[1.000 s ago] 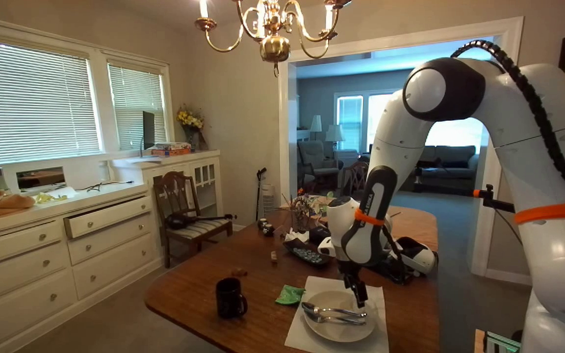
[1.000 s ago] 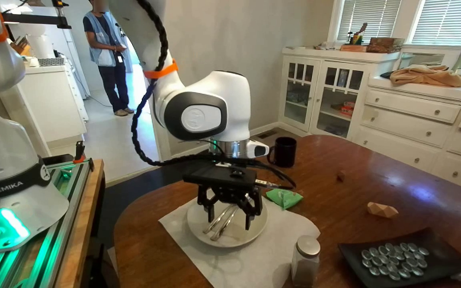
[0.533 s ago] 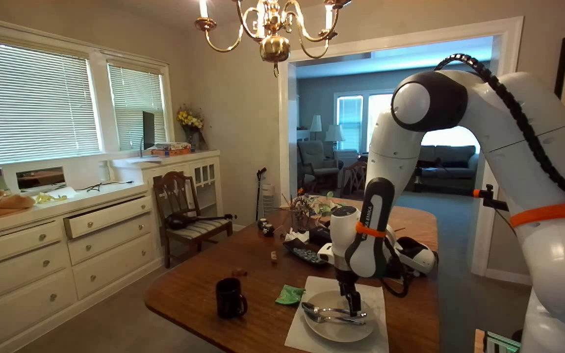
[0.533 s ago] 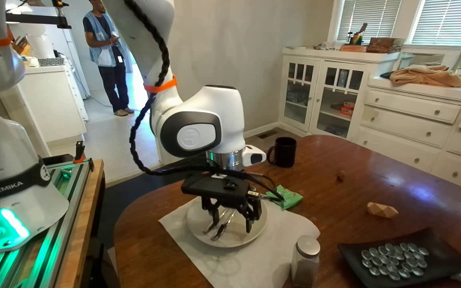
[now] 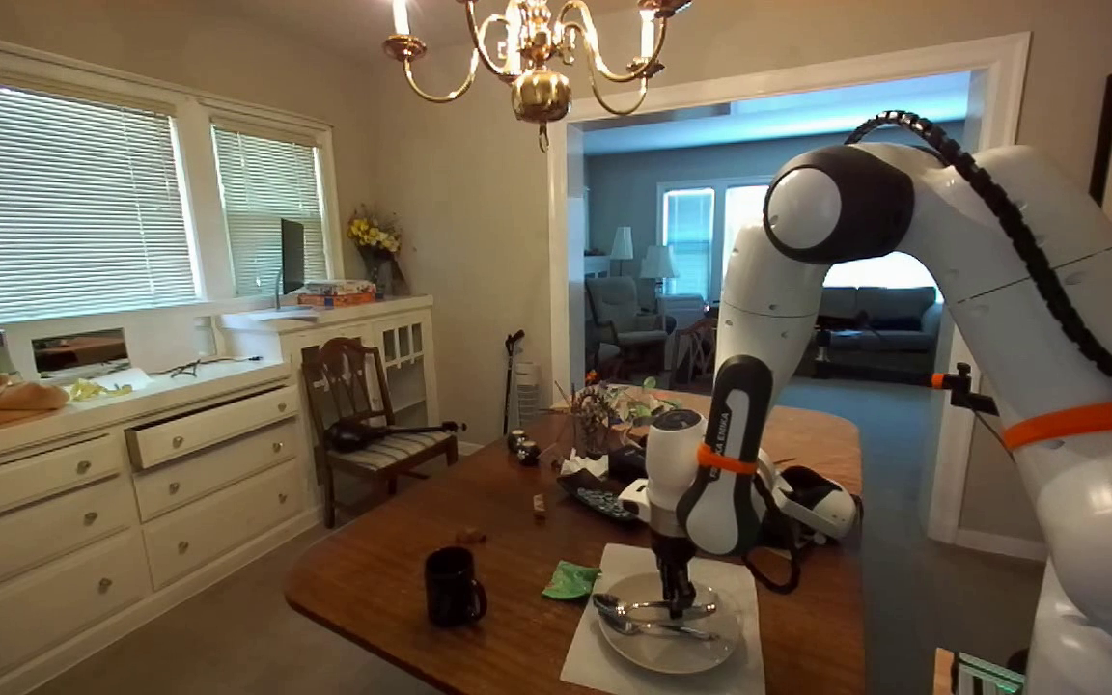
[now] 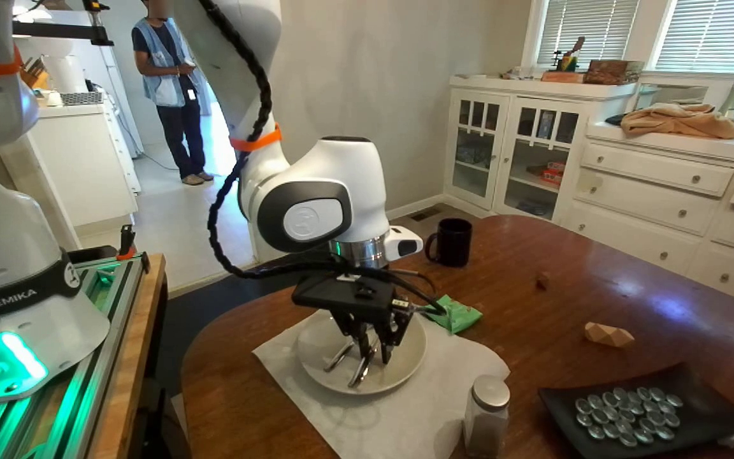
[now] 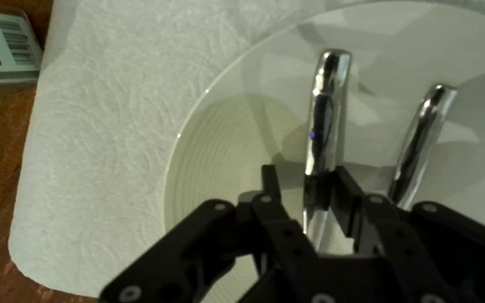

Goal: Put the spice table on the table and the fork inside the cup

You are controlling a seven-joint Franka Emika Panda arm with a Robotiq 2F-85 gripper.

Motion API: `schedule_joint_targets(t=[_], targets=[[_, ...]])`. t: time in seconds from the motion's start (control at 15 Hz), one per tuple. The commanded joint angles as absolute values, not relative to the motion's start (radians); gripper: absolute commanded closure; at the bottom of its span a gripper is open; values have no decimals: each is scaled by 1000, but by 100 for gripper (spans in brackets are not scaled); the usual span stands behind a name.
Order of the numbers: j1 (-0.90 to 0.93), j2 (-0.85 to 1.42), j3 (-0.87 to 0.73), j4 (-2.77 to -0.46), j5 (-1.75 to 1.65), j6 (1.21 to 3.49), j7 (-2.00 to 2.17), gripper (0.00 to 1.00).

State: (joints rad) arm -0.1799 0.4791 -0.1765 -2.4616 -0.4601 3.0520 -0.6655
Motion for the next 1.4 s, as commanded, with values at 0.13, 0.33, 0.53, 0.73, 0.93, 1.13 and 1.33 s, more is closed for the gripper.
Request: schedule_joint_targets(t=[0.13,0.33,0.53,0.73,0.93,1.13,1.33], targets=[[-147,487,-186,-2456,-464,3071,-613,100],[-147,476,-182,-2457,-460,3076,-595,96],[-139,434,-187,-2472,-465,3099,-577,96],[-71,403,-247,-2458,-491,3110,-543,96],[96,388,-389,-2395,-526,3087,-487,96],[265,431,-518,-2292,-550,3061,-415,96],[239,437,-431,-2212,-535,2968,-375,96]])
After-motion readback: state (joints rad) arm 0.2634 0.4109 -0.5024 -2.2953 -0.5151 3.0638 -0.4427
